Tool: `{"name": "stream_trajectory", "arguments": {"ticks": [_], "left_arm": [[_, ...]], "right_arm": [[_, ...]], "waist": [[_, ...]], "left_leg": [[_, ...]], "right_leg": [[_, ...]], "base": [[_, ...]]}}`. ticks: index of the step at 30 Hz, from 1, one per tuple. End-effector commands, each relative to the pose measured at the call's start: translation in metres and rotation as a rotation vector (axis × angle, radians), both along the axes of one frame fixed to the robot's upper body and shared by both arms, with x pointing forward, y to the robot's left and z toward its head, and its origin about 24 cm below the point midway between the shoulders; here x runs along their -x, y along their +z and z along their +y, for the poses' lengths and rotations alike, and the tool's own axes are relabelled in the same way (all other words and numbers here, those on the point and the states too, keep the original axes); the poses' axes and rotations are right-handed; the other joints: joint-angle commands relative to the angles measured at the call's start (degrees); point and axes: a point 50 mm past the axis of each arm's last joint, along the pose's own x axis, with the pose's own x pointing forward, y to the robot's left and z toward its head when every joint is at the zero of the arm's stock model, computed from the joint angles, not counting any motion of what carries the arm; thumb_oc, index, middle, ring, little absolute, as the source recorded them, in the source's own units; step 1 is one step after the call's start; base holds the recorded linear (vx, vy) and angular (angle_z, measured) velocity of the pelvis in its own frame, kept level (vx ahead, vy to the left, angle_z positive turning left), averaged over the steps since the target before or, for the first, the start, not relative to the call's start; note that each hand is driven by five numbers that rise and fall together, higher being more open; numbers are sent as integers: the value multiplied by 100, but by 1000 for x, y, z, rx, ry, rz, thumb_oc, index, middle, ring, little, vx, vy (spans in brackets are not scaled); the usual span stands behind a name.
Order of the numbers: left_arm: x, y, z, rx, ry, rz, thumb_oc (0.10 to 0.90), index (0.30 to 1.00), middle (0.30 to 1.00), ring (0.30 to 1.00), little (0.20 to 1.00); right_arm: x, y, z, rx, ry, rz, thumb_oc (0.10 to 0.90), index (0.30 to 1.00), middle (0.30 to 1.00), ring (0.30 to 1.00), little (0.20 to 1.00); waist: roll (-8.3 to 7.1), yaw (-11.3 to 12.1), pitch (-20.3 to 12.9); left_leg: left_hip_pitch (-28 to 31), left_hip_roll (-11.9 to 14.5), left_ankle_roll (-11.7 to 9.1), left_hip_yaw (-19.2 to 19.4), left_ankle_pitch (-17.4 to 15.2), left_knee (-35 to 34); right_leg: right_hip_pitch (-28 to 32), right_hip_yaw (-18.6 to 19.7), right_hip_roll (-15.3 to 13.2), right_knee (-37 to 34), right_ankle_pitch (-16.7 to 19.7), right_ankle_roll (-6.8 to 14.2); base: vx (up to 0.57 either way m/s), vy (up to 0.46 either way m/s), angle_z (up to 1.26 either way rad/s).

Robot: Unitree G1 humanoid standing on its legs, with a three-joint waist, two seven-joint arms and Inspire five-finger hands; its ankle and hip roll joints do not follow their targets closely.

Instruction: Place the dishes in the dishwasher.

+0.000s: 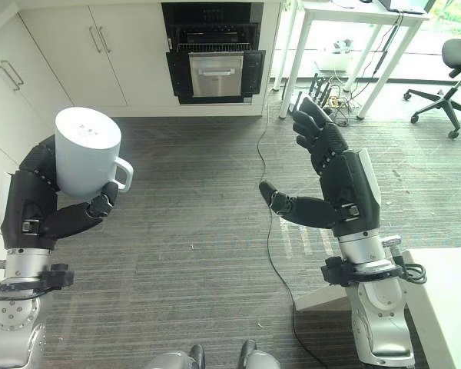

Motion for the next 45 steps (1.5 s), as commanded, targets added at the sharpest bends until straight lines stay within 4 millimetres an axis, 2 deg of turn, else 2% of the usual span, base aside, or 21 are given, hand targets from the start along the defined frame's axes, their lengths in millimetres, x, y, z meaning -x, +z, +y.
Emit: {"name": "stream_trajectory", "arguments": {"ticks": [1,12,14,16,17,18,19,21,24,26,28,30,32,33,34,35,37,38,42,43,45], "left_arm": [[11,42,-1,-8,-40,-268,400,300,300,300,300],[15,44,-6,51,-110,-318,400,300,300,300,300],[16,43,-6,57,-113,-317,400,300,300,300,300],[16,42,-10,58,-132,-321,400,300,300,300,300],[15,42,-12,48,-146,-314,400,300,300,300,300],[16,40,-14,36,-168,-298,400,300,300,300,300],[17,37,-14,39,-168,-293,400,300,300,300,300],[18,36,-12,43,-155,-300,400,300,300,300,300],[18,35,-8,55,-125,-292,400,300,300,300,300],[16,39,-5,5,-109,-278,400,300,300,300,300],[14,43,-5,-29,-135,-281,400,300,300,300,300],[8,45,-9,-54,-185,-263,400,300,300,300,300],[8,45,-13,-83,-204,-246,400,300,300,300,300],[8,44,-14,-91,-207,-239,400,300,300,300,300],[8,44,-14,-96,-204,-236,400,300,300,300,300],[8,43,-13,-102,-176,-234,400,300,300,300,300],[7,46,-11,-104,-169,-241,400,300,300,300,300],[7,47,-9,-107,-151,-251,400,300,300,300,300],[9,51,-6,-116,-93,-293,400,300,300,300,300],[8,51,-8,-117,-64,-325,400,300,300,300,300],[6,52,-9,-101,-48,-335,400,300,300,300,300]], "right_arm": [[11,32,8,-18,47,-195,800,900,900,900,900],[17,24,-2,-18,12,-154,800,900,900,900,900],[19,23,-6,-10,8,-148,800,900,900,900,900],[21,24,-11,8,-4,-146,800,900,900,900,900],[21,23,-13,15,-19,-144,800,900,900,900,900],[18,22,-14,5,-6,-129,800,900,900,900,900],[18,21,-12,12,14,-119,800,900,900,900,900],[18,22,-10,40,34,-126,800,900,900,900,900],[16,24,-8,37,76,-127,800,900,900,900,900],[21,24,-3,1,147,-115,800,900,900,900,900],[21,24,-1,-6,125,-117,800,900,900,900,900],[16,24,0,-42,94,-128,800,900,900,900,900],[18,20,4,-58,88,-130,800,900,900,900,900],[18,18,6,-56,91,-127,800,900,900,900,900],[18,17,7,-54,95,-125,800,900,900,900,900],[15,15,10,-52,122,-104,800,900,900,900,900],[14,16,8,-52,128,-102,800,900,900,900,900],[14,17,6,-48,139,-107,800,900,900,900,900],[16,20,8,-43,190,-129,800,900,900,900,900],[13,21,15,-9,222,-137,800,900,900,900,900],[8,25,17,13,222,-131,800,900,900,900,900]], "waist": [[-52,-73,-661],[-23,-384,-623],[-44,-402,-568],[-241,-279,-332],[-253,-259,-200],[-132,-271,-71],[-27,-274,-64],[78,-220,-60],[98,-158,-120],[31,-110,-392],[-13,-30,-484],[-139,37,-561],[-113,8,-565],[-65,-31,-542],[-42,-57,-525],[33,-151,-424],[25,-158,-408],[-83,-195,-313],[-210,-344,-208],[-222,-393,-257],[-252,-407,-350]], "left_leg": [[-239,178,-300,43,-507,375],[-76,317,-366,248,-523,375],[32,327,-449,450,-325,375],[30,194,-663,627,578,375],[-189,363,-739,719,733,375],[-625,770,-761,818,425,375],[-887,969,-857,706,418,375],[-1319,1164,-971,525,816,375],[-1370,1126,-956,483,697,375],[-1139,893,-699,482,348,375],[-1105,732,-554,305,259,375],[-1022,386,-309,66,58,375],[-884,200,-152,-115,-32,375],[-810,176,-107,-169,-83,375],[-749,178,-98,-175,-102,375],[-555,296,-161,-55,-119,375],[-544,362,-235,-5,-121,375],[-454,329,-287,103,-194,375],[-85,336,-313,415,-536,375],[120,281,-247,374,-751,375],[204,285,-244,375,-757,375]], "right_leg": [[206,-99,7,70,-471,383],[148,171,235,70,-533,286],[162,195,263,70,-538,232],[277,263,132,70,-482,123],[354,245,150,70,-475,116],[464,196,245,70,-511,189],[543,203,319,70,-580,214],[680,283,445,70,-666,174],[860,246,344,70,-857,194],[1245,170,1,70,-973,458],[1319,99,-149,70,-805,598],[1510,0,-339,70,-133,783],[1560,-103,-303,138,788,849],[1399,-128,-278,526,932,847],[1271,-152,-288,713,977,831],[605,-321,-230,726,693,645],[602,-441,-92,95,497,580],[176,-444,-285,70,224,597],[-767,-390,-690,70,688,829],[-765,-306,-593,70,583,839],[-716,-298,-518,70,526,775]], "base": [[35,-95,1],[52,-104,-11],[93,-93,-8],[130,-124,1],[195,81,14],[263,217,20],[299,282,58],[311,248,55],[310,275,-32],[549,472,-58],[413,331,-6],[344,246,41],[220,161,44],[169,126,28],[200,92,41],[185,14,16],[161,-143,-28],[142,-258,-32],[223,-248,-34],[367,-368,-24],[281,-342,-14]]}}
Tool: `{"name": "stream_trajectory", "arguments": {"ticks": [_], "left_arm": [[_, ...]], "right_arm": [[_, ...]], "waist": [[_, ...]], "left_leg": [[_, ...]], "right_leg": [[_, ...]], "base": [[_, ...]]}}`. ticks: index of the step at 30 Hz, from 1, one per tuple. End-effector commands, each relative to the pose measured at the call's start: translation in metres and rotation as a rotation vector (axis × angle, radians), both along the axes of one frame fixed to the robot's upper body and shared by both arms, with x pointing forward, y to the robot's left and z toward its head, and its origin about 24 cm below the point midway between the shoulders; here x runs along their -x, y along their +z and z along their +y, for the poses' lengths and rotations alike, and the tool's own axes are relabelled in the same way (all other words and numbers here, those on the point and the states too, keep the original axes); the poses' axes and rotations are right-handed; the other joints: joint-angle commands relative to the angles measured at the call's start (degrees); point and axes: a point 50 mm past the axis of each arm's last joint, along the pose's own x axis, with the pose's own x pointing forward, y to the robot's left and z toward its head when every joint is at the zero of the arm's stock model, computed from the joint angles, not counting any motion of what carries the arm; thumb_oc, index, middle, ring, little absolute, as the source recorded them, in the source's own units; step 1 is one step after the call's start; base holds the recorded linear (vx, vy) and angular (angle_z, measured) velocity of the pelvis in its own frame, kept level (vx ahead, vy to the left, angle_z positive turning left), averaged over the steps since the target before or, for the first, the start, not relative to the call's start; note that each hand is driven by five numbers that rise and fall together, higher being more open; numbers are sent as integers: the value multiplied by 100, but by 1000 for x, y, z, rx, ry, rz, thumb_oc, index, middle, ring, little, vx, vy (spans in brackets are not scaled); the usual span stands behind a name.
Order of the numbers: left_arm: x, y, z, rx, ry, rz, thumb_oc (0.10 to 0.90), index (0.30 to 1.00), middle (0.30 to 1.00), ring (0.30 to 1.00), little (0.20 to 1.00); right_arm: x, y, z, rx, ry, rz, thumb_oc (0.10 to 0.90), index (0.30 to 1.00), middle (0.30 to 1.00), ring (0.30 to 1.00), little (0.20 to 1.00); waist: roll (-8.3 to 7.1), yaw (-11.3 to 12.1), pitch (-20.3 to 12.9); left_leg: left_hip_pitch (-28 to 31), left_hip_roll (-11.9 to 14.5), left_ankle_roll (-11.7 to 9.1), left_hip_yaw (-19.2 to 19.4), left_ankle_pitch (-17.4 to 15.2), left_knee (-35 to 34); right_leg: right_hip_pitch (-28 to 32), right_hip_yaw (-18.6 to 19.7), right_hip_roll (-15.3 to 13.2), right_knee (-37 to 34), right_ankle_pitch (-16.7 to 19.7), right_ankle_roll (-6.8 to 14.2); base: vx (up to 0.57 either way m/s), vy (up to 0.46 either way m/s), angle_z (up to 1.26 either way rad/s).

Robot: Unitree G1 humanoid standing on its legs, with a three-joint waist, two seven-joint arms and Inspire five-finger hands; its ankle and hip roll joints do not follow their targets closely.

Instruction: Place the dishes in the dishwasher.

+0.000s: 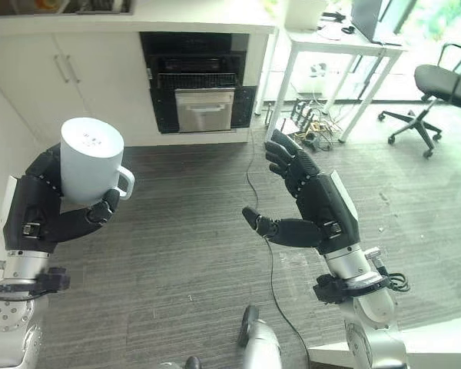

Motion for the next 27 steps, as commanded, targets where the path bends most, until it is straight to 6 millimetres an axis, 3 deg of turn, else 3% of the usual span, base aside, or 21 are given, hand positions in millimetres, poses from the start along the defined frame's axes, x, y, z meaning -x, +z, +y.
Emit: {"name": "stream_trajectory", "arguments": {"ticks": [1,3,5,6,7,9,11,13,14,15,17,19,22,24,27], "left_arm": [[8,68,-16,-88,-45,-395,400,300,300,300,300],[7,66,-18,-79,-36,-398,400,300,300,300,300],[8,64,-17,-64,-32,-391,400,300,300,300,300],[10,63,-17,-59,-34,-389,400,300,300,300,300],[14,62,-17,-34,-51,-406,400,300,300,300,300],[20,60,-14,97,-136,-432,400,300,300,300,300],[23,59,-16,114,-169,-453,400,300,300,300,300],[22,58,-17,156,-201,-454,400,300,300,300,300],[23,56,-15,160,-200,-450,400,300,300,300,300],[24,55,-15,150,-191,-450,400,300,300,300,300],[27,54,-13,190,-176,-457,400,300,300,300,300],[29,49,-9,247,-168,-473,400,300,300,300,300],[31,49,-6,266,-161,-479,400,300,300,300,300],[30,53,-3,259,-151,-488,400,300,300,300,300],[23,60,-7,221,-191,-477,400,300,300,300,300]], "right_arm": [[0,52,1,21,43,-277,800,900,900,900,900],[0,55,1,41,37,-281,800,900,900,900,900],[3,53,-4,45,34,-268,800,900,900,900,900],[5,52,-5,49,39,-263,800,900,900,900,900],[8,50,-7,57,53,-255,800,900,900,900,900],[12,46,-11,67,65,-244,800,900,900,900,900],[13,42,-12,72,60,-233,800,900,900,900,900],[9,42,-11,80,43,-223,800,900,900,900,900],[7,41,-10,82,38,-218,800,900,900,900,900],[5,39,-9,85,33,-214,800,900,900,900,900],[9,35,-10,93,20,-195,800,900,900,900,900],[11,34,-13,100,28,-195,800,900,900,900,900],[15,36,-16,102,37,-201,800,900,900,900,900],[19,40,-16,104,46,-214,800,900,900,900,900],[18,42,-14,83,0,-228,800,900,900,900,900]], "waist": [[114,-44,-361],[125,-94,-501],[141,-93,-529],[131,-86,-536],[81,-67,-517],[-65,-10,-433],[-110,16,-336],[-85,48,-256],[59,36,-180],[214,18,-164],[328,78,-200],[361,107,-238],[339,107,-283],[249,189,-403],[120,299,-449]], "left_leg": [[-400,389,-355,-607,-296,520],[-201,417,-482,-596,-261,520],[-126,466,-601,-572,87,520],[-69,495,-662,-563,350,520],[52,520,-781,-560,895,520],[-86,458,-853,-502,1383,889],[-442,519,-847,-343,1353,1277],[-554,374,-666,-91,992,677],[-767,534,-628,12,648,520],[-1130,784,-720,-43,566,520],[-1791,1185,-1011,-359,1101,520],[-1917,1280,-1077,-328,1177,520],[-1838,1200,-1018,-323,1044,520],[-1630,906,-800,-398,730,520],[-1553,739,-642,-417,588,520]], "right_leg": [[1254,-28,426,-809,23,272],[1340,30,566,-809,-109,90],[1446,61,654,-809,-232,-3],[1492,77,680,-809,-289,-58],[1602,150,698,-809,-382,-152],[1781,309,657,-809,-482,-270],[1895,327,654,-809,-525,-298],[1958,342,659,-809,-571,-206],[2019,347,779,-809,-606,-132],[2060,369,933,-809,-668,-103],[2224,481,1120,-809,-875,-168],[2347,401,1053,-809,-990,-158],[2492,342,930,-809,-1077,-86],[2639,217,620,-809,-1040,123],[2736,-11,329,-809,-904,284]], "base": [[313,-318,5],[356,-349,8],[230,-239,-13],[254,-253,-35],[276,-267,-45],[228,-233,-44],[150,-115,-37],[199,75,-9],[212,252,16],[254,335,24],[293,325,-4],[252,366,-46],[219,336,-25],[249,378,-15],[189,246,40]]}}
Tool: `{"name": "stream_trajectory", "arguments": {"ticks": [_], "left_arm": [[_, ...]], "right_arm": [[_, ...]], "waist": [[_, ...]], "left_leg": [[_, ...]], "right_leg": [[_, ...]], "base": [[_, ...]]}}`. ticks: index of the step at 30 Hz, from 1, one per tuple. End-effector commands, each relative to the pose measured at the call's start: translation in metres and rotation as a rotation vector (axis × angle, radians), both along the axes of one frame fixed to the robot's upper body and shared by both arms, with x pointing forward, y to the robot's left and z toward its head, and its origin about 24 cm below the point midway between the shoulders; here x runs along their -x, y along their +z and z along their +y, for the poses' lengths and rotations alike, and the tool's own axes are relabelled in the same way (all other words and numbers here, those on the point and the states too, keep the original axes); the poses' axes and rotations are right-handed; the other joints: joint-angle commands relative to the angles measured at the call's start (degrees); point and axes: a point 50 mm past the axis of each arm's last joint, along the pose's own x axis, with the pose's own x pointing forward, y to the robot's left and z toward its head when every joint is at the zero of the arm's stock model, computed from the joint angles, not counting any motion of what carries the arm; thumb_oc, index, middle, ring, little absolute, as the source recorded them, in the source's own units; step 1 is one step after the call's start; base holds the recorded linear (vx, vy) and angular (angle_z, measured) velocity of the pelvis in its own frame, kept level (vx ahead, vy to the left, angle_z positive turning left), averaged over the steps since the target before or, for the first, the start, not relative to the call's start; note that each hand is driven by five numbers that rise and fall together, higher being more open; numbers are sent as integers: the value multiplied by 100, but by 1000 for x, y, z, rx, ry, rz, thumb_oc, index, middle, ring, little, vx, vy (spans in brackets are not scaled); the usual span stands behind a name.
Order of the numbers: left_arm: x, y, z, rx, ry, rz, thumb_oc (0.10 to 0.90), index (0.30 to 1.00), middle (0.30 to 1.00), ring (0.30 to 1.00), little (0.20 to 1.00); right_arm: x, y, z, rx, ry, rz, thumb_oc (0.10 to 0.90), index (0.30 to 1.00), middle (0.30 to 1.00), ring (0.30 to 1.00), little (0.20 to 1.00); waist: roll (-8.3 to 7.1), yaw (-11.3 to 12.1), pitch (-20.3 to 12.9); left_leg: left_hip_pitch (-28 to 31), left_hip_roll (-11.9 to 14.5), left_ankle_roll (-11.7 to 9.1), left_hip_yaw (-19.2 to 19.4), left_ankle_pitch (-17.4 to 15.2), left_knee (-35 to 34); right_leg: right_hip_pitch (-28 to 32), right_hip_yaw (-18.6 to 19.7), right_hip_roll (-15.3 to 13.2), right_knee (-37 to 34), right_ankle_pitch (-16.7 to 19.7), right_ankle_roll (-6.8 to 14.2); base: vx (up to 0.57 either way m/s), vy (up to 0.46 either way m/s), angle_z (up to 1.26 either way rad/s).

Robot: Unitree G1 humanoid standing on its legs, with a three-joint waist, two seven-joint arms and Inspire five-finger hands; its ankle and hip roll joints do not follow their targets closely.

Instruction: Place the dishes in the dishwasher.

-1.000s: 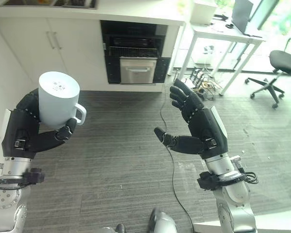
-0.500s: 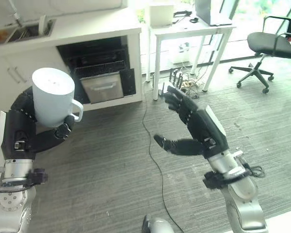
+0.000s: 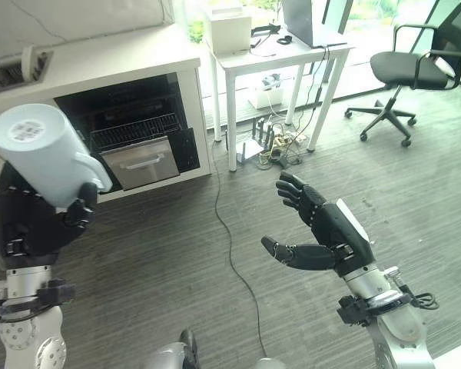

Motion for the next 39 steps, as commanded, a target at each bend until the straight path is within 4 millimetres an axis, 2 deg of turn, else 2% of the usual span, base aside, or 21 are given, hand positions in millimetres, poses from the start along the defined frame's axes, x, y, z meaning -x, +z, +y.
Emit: {"name": "stream_trajectory", "arguments": {"ticks": [1,4,5,9,11,12,14,15,20,22,23,24,25,26,28,30,31,33,34,36,39], "left_arm": [[8,62,-3,-137,-32,-287,400,300,300,300,300],[6,63,-4,-159,-39,-275,400,300,300,300,300],[6,64,-7,-204,-22,-279,400,300,300,300,300],[2,66,-8,-237,12,-270,400,300,300,300,300],[0,67,-7,-238,24,-261,400,300,300,300,300],[0,66,-7,-256,42,-254,400,300,300,300,300],[1,63,-12,-308,57,-226,400,300,300,300,300],[3,63,-10,-320,76,-227,400,300,300,300,300],[4,65,-11,-258,58,-243,400,300,300,300,300],[3,65,-12,-240,47,-248,400,300,300,300,300],[5,66,-13,-221,31,-271,400,300,300,300,300],[6,66,-13,-203,23,-276,400,300,300,300,300],[8,64,-11,-164,7,-275,400,300,300,300,300],[9,62,-11,-150,-4,-272,400,300,300,300,300],[11,56,-10,-117,-38,-257,400,300,300,300,300],[12,53,-11,-108,-65,-244,400,300,300,300,300],[13,51,-10,-104,-70,-239,400,300,300,300,300],[16,48,-6,-97,-65,-234,400,300,300,300,300],[16,47,-5,-88,-64,-234,400,300,300,300,300],[14,45,-5,-54,-72,-236,400,300,300,300,300],[16,42,-3,-39,-77,-245,400,300,300,300,300]], "right_arm": [[-10,56,19,-34,65,-350,800,900,900,900,900],[-12,55,22,-47,58,-346,800,900,900,900,900],[-12,52,25,-53,69,-346,800,900,900,900,900],[-13,49,23,-57,60,-324,800,900,900,900,900],[-14,49,21,-49,68,-321,800,900,900,900,900],[-13,49,20,-48,79,-324,800,900,900,900,900],[-11,48,24,-56,107,-323,800,900,900,900,900],[-13,49,25,-66,123,-324,800,900,900,900,900],[-19,51,32,-68,125,-326,800,900,900,900,900],[-20,52,32,-64,123,-329,800,900,900,900,900],[-20,54,28,-51,112,-329,800,900,900,900,900],[-19,55,26,-44,111,-324,800,900,900,900,900],[-17,55,24,-28,111,-317,800,900,900,900,900],[-16,54,23,-19,110,-313,800,900,900,900,900],[-15,50,21,-6,104,-301,800,900,900,900,900],[-16,49,19,-1,80,-301,800,900,900,900,900],[-18,49,19,-6,75,-298,800,900,900,900,900],[-20,46,19,-2,66,-290,800,900,900,900,900],[-19,45,19,-2,65,-286,800,900,900,900,900],[-17,42,19,15,59,-279,800,900,900,900,900],[-13,43,12,31,43,-284,800,900,900,900,900]], "waist": [[-69,304,-264],[-96,379,-266],[18,327,-248],[-13,175,-151],[-95,167,-112],[-170,140,-59],[-205,-75,-28],[-199,-51,-59],[-95,-57,-275],[-81,-78,-307],[-30,-125,-377],[14,-126,-378],[15,-88,-384],[-37,-46,-375],[-192,71,-233],[-250,129,-86],[-191,131,-48],[54,91,6],[114,78,-5],[200,19,-97],[248,-57,-121]], "left_leg": [[330,187,-504,-224,-721,-233],[366,2,-367,-358,-794,-233],[446,27,-299,-491,-802,-233],[566,0,-279,-520,-854,-233],[603,-21,-321,-469,-889,-233],[698,-50,-333,-401,-1001,-233],[1025,-248,-205,-559,-1315,-233],[1182,-281,-163,-508,-1450,-233],[1560,-155,-236,-419,-1687,-233],[1613,-133,-290,-412,-1640,-233],[1735,-64,-460,-400,-1444,-233],[1813,-16,-560,-421,-1164,-233],[1890,2,-700,-432,-534,-233],[1914,-36,-767,-430,-186,-233],[1594,-71,-838,-344,202,331],[1249,2,-707,-30,-70,280],[1228,27,-669,128,-151,-233],[801,346,-712,199,-554,-233],[613,473,-757,184,-553,-233],[243,923,-1059,103,-242,-233],[134,1283,-1199,564,19,-233]], "right_leg": [[88,-428,301,-513,311,52],[290,-645,253,-513,892,88],[302,-787,409,-491,1515,102],[-215,-706,866,-513,1175,-28],[-541,-720,719,-513,935,-62],[-931,-677,498,-513,942,3],[-1870,99,421,-513,1378,136],[-1839,-135,356,-513,1390,153],[-1480,-243,488,-513,1089,50],[-1453,-245,533,-513,1065,-31],[-1401,-220,658,-513,946,-169],[-1338,-205,743,-513,863,-239],[-1237,-165,809,-513,745,-343],[-1172,-135,800,-513,688,-403],[-956,-87,718,-513,605,-513],[-833,-127,663,-513,556,-509],[-797,-132,698,-513,526,-452],[-667,-125,913,-513,421,-375],[-657,-122,958,-513,402,-355],[-517,-122,1008,-513,191,-368],[-370,-454,867,-513,104,-349]], "base": [[215,206,77],[221,241,47],[198,226,25],[168,90,12],[129,-78,7],[297,-179,-4],[534,-328,22],[524,-383,79],[344,-354,25],[255,-289,-12],[324,-338,-3],[464,-466,25],[328,-326,6],[297,-312,-33],[206,-285,-58],[170,-122,-5],[236,100,19],[194,200,21],[163,234,-7],[347,298,6],[220,315,16]]}}
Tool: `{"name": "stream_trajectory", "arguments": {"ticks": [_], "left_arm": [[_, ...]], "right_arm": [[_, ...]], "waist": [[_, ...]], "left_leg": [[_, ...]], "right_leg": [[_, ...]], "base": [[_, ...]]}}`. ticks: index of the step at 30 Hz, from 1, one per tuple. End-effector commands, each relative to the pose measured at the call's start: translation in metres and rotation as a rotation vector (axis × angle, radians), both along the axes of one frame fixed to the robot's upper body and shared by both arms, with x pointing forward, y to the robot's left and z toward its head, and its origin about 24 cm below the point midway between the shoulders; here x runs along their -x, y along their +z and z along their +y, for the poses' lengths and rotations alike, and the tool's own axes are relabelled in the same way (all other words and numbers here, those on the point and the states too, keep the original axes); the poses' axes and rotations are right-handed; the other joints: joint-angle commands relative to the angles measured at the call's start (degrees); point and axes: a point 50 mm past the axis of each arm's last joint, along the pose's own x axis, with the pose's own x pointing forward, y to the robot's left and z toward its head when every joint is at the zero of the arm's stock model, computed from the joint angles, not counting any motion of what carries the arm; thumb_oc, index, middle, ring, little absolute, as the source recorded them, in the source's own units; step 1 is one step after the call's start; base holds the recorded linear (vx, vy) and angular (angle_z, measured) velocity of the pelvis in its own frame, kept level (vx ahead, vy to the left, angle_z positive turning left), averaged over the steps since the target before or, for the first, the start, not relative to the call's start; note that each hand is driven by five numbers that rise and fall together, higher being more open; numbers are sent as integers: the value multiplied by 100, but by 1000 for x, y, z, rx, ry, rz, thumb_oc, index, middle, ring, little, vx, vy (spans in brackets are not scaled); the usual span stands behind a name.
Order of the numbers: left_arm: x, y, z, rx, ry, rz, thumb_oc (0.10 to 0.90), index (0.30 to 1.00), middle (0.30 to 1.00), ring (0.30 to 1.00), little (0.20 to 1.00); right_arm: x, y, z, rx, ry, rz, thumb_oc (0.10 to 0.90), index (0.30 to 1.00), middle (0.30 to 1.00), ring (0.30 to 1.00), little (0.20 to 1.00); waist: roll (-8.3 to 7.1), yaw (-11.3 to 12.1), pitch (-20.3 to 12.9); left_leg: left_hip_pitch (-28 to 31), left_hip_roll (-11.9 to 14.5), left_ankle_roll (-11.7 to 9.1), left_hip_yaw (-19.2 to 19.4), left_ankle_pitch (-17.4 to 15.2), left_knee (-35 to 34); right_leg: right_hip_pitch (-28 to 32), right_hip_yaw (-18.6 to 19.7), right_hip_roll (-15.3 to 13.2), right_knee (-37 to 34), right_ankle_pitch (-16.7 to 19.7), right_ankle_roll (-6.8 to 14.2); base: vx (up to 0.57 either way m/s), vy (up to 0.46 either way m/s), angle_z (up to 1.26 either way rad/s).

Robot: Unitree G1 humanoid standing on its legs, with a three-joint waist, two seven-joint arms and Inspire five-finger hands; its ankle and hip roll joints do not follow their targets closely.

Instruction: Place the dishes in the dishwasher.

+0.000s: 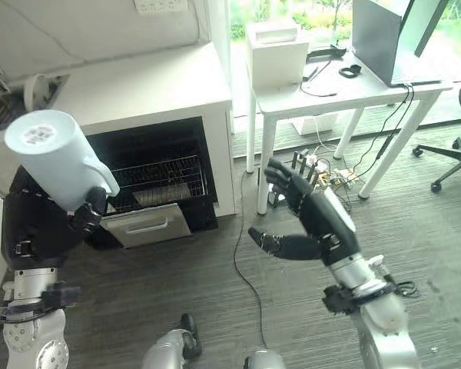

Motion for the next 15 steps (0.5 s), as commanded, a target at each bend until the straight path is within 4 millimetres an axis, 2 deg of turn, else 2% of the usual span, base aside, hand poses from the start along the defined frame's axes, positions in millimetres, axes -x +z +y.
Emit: {"name": "stream_trajectory", "arguments": {"ticks": [1,3,4,6,7,9,10,12,13,15], "left_arm": [[13,51,9,-30,-10,-305,400,300,300,300,300],[13,51,11,-26,0,-304,400,300,300,300,300],[12,55,11,-39,8,-311,400,300,300,300,300],[10,58,10,-46,-5,-317,400,300,300,300,300],[3,67,5,-74,-38,-335,400,300,300,300,300],[1,70,3,-85,-56,-341,400,300,300,300,300],[-2,72,0,-104,-70,-336,400,300,300,300,300],[-3,72,-2,-123,-67,-329,400,300,300,300,300],[-4,72,-4,-130,-62,-323,400,300,300,300,300],[-7,72,-6,-146,-60,-306,400,300,300,300,300]], "right_arm": [[1,51,-1,13,28,-309,800,900,900,900,900],[3,51,-3,9,35,-305,800,900,900,900,900],[6,51,-3,-1,36,-301,800,900,900,900,900],[6,52,-3,-6,19,-303,800,900,900,900,900],[1,52,-1,-31,-33,-310,800,900,900,900,900],[-2,52,0,-41,-59,-310,800,900,900,900,900],[-3,50,2,-64,-67,-304,800,900,900,900,900],[-3,49,5,-71,-58,-303,800,900,900,900,900],[-3,49,6,-75,-49,-301,800,900,900,900,900],[-5,50,6,-83,-48,-298,800,900,900,900,900]], "waist": [[-95,159,-422],[-101,159,-465],[-162,188,-577],[-212,211,-612],[-377,322,-621],[-428,394,-623],[-424,421,-618],[-382,406,-583],[-359,389,-558],[-389,361,-520]], "left_leg": [[1254,45,-603,325,-87,-383],[1303,-31,-542,293,-182,-383],[1459,-260,-368,265,-425,-383],[1526,-385,-286,243,-533,-383],[1615,-728,-66,89,-762,-383],[1625,-913,56,-52,-853,-383],[1664,-1053,208,-243,-956,-383],[1712,-1079,280,-370,-1007,-383],[1747,-1079,301,-428,-1035,-383],[1769,-1124,303,-563,-1056,-383]], "right_leg": [[370,-472,-257,-1051,581,645],[414,-454,-308,-1051,576,696],[518,-479,-514,-1051,638,862],[543,-525,-641,-1051,708,944],[659,-668,-986,-1051,1178,1106],[774,-745,-1087,-1051,1533,1138],[903,-782,-1022,-1051,2053,1162],[931,-809,-884,-1051,2329,1152],[880,-813,-804,-1051,2372,1133],[596,-721,-545,-1051,2019,1023]], "base": [[140,304,18],[243,378,12],[261,426,3],[300,484,18],[354,542,46],[348,466,71],[320,346,61],[240,219,52],[169,114,51],[128,18,27]]}}
